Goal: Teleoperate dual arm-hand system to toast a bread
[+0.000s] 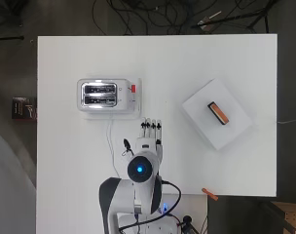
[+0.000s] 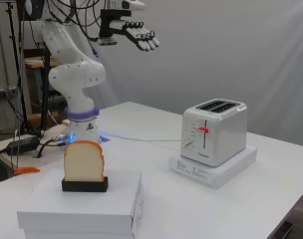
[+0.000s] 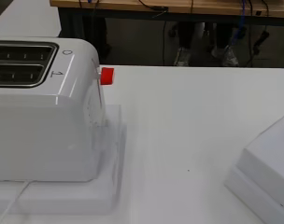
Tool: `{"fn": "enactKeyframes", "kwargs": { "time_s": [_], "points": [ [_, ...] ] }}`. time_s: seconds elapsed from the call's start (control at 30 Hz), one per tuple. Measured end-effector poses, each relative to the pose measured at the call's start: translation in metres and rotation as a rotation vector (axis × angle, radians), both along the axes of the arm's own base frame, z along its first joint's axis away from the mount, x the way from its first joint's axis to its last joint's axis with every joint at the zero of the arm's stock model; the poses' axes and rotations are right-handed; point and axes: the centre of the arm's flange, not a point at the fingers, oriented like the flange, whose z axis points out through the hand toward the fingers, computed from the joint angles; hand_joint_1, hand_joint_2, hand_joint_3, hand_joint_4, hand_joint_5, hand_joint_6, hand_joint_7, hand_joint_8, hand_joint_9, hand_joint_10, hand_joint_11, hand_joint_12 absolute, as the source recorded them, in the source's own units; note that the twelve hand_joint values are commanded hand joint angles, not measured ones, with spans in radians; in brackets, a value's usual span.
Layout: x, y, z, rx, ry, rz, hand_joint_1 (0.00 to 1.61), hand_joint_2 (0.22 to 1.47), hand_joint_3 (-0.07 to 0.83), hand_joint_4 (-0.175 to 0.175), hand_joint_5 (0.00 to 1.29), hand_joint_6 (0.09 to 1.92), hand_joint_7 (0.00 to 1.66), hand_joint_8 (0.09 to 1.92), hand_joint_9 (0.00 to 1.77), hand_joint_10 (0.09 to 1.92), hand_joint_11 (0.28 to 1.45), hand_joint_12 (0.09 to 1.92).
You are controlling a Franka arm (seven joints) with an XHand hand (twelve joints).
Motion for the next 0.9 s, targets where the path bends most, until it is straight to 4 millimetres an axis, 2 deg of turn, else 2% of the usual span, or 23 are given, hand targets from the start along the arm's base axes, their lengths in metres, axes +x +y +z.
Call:
{"fn": "enactKeyframes", "kwargs": {
  "time_s": [0.17, 0.23, 0.33, 0.47, 0.53, 0.7, 0.87, 0.9],
  "points": [
    [0.003, -0.012, 0.007, -0.066, 0.031, -0.102, 0.08, 1.14, -0.002, -0.101, 0.32, 0.09, 0.44, 0.09, 0.5, 0.09, 0.44, 0.09],
    [0.011, -0.019, 0.004, -0.063, 0.064, -0.139, 0.08, 1.14, -0.003, -0.075, 0.3, 0.09, 0.41, 0.09, 0.47, 0.09, 0.43, 0.09],
    [0.032, -0.04, -0.001, -0.05, 0.129, -0.212, 0.04, 1.12, -0.005, -0.026, 0.29, 0.09, 0.38, 0.09, 0.53, 0.09, 0.49, 0.09],
    [0.067, -0.078, -0.006, -0.074, 0.218, -0.313, 0.0, 1.05, -0.005, -0.005, 0.37, 0.09, 0.52, 0.09, 0.62, 0.09, 0.5, 0.09],
    [0.081, -0.104, -0.015, -0.075, 0.262, -0.37, 0.0, 1.03, -0.006, 0.002, 0.41, 0.09, 0.56, 0.09, 0.67, 0.09, 0.5, 0.09],
    [0.104, -0.183, -0.046, 0.005, 0.337, -0.443, 0.0, 1.01, -0.009, 0.004, 0.44, 0.09, 0.58, 0.09, 0.7, 0.09, 0.5, 0.09],
    [0.129, -0.232, -0.08, 0.047, 0.39, -0.447, 0.01, 1.01, -0.007, 0.004, 0.44, 0.09, 0.55, 0.09, 0.68, 0.09, 0.5, 0.09],
    [0.137, -0.243, -0.093, 0.052, 0.401, -0.451, 0.02, 1.0, -0.007, 0.004, 0.45, 0.09, 0.55, 0.09, 0.69, 0.09, 0.51, 0.09]
  ]
}}
